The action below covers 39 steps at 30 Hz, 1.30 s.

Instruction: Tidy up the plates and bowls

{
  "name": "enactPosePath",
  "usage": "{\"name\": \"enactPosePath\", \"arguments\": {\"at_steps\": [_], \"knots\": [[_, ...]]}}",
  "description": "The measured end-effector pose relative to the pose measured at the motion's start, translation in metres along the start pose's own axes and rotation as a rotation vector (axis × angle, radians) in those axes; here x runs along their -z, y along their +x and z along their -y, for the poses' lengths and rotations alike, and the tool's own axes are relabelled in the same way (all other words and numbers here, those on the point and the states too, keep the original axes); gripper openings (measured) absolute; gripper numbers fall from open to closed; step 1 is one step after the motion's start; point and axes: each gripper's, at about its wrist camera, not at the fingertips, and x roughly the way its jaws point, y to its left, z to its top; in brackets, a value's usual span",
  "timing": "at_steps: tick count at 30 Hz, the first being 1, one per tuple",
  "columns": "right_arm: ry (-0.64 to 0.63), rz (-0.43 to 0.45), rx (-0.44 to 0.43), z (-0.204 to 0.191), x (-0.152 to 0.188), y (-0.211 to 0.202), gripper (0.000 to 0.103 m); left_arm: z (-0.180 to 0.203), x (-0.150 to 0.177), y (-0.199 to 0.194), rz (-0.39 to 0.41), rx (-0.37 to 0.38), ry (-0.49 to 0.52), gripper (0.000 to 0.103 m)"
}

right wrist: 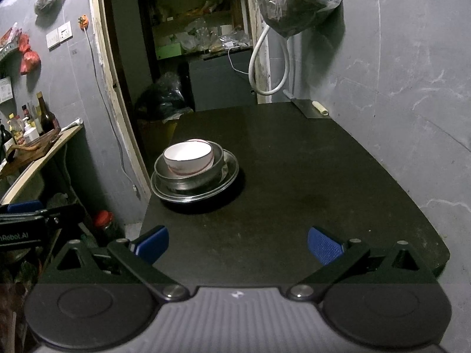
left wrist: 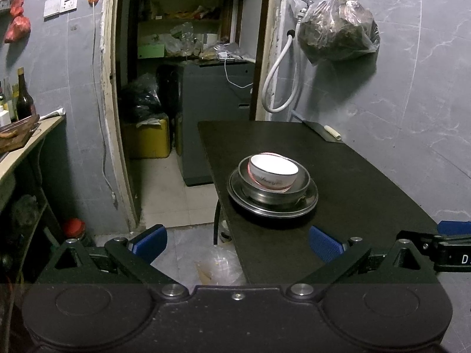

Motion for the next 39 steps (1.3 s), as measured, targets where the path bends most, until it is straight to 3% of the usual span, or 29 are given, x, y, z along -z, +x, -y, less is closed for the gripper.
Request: {"name": "enactPosePath", "arguments": {"at_steps": [39], "knots": [[0.002,-0.019,-0.023,0.0061,-0.0013,0.007,0.103,-0.0012,0.0018,0.008,-0.015,-0.004,-0.004,0.102]]}}
